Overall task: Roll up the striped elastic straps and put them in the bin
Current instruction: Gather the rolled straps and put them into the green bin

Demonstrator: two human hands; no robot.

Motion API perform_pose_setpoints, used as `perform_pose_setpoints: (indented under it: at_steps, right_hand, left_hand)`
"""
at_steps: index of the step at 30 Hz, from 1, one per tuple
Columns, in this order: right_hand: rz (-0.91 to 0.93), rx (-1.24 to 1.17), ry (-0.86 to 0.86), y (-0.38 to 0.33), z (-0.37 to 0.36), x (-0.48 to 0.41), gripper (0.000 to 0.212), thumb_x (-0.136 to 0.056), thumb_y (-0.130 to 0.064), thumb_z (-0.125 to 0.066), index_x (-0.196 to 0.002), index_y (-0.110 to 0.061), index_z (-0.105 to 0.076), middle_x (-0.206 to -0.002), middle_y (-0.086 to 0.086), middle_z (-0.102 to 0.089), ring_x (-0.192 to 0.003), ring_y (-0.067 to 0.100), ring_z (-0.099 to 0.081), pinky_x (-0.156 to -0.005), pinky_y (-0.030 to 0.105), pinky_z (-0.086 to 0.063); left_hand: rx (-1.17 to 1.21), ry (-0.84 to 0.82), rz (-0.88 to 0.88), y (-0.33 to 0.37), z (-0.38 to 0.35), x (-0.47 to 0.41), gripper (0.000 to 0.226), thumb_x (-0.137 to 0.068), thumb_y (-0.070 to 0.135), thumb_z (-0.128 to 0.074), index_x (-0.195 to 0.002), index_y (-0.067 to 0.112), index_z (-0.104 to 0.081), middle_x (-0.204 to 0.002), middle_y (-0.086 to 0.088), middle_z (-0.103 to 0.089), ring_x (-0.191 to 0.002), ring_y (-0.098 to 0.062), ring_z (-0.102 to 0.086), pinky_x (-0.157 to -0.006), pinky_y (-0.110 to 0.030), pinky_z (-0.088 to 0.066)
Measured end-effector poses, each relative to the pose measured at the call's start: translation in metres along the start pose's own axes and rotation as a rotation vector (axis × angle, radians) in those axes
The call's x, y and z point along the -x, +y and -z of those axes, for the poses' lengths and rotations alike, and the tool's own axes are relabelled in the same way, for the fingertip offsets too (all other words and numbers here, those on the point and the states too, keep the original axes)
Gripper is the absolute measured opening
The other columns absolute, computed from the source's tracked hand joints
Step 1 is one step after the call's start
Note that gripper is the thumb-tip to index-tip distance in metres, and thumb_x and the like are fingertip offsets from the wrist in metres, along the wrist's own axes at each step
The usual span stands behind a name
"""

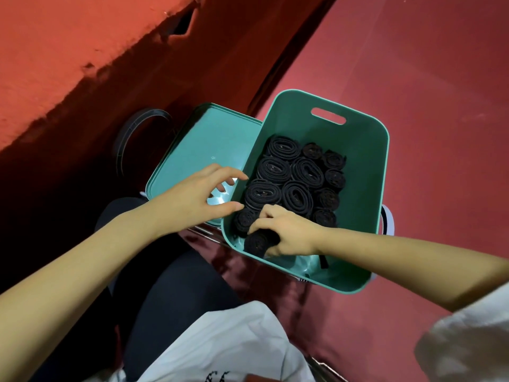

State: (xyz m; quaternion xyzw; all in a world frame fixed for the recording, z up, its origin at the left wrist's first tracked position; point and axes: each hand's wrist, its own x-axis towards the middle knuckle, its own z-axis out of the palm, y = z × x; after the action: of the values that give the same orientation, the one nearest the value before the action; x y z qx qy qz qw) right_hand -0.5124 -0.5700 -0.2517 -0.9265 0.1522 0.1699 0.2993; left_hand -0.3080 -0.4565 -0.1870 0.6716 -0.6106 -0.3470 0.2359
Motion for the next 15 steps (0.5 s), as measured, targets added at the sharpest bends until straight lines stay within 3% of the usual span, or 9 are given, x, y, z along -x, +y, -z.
perform_pose_setpoints:
  at_steps: [5, 10, 13, 15]
  right_hand:
    - [-0.028, 0.067, 0.043, 0.004, -0.005, -0.003, 0.049, -0.073, -0.031, -0.08, -0.119, -0.031, -0.065, -0.1, -0.002, -0.03, -0.094, 0.014, -0.027, -0.082, 0.031, -0.029]
    - [-0.008, 0.14, 0.009, 0.004, -0.006, -0.002, 0.055, -0.075, -0.035, -0.077, -0.127, -0.031, -0.057, -0.111, 0.001, -0.035, -0.105, 0.02, -0.034, -0.09, 0.036, -0.033]
    - [-0.013, 0.038, -0.039, 0.004, 0.011, 0.0, 0.057, -0.076, -0.031, -0.078, -0.128, -0.026, -0.056, -0.118, 0.004, -0.039, -0.111, 0.021, -0.035, -0.097, 0.035, -0.033]
    - [-0.035, 0.001, 0.061, 0.003, 0.03, 0.003, 0.047, -0.08, -0.032, -0.075, -0.123, -0.024, -0.059, -0.117, 0.003, -0.046, -0.111, 0.021, -0.039, -0.098, 0.036, -0.033]
  left_hand:
    - [-0.014, -0.004, -0.007, 0.001, 0.001, 0.0, 0.045, -0.085, 0.043, -0.064, -0.127, 0.041, -0.048, -0.113, 0.016, -0.048, -0.103, 0.004, -0.048, -0.085, -0.008, -0.039]
    - [-0.014, -0.003, 0.003, 0.002, 0.002, 0.001, 0.046, -0.085, 0.043, -0.064, -0.128, 0.041, -0.047, -0.114, 0.016, -0.048, -0.103, 0.005, -0.048, -0.085, -0.007, -0.039]
    - [-0.032, -0.027, 0.009, 0.003, 0.002, -0.001, 0.046, -0.086, 0.044, -0.064, -0.128, 0.043, -0.046, -0.115, 0.017, -0.047, -0.103, 0.006, -0.047, -0.085, -0.006, -0.037]
    - [-0.058, -0.04, 0.018, 0.004, 0.004, -0.002, 0.045, -0.086, 0.046, -0.063, -0.128, 0.044, -0.046, -0.115, 0.018, -0.046, -0.102, 0.01, -0.046, -0.083, -0.006, -0.036]
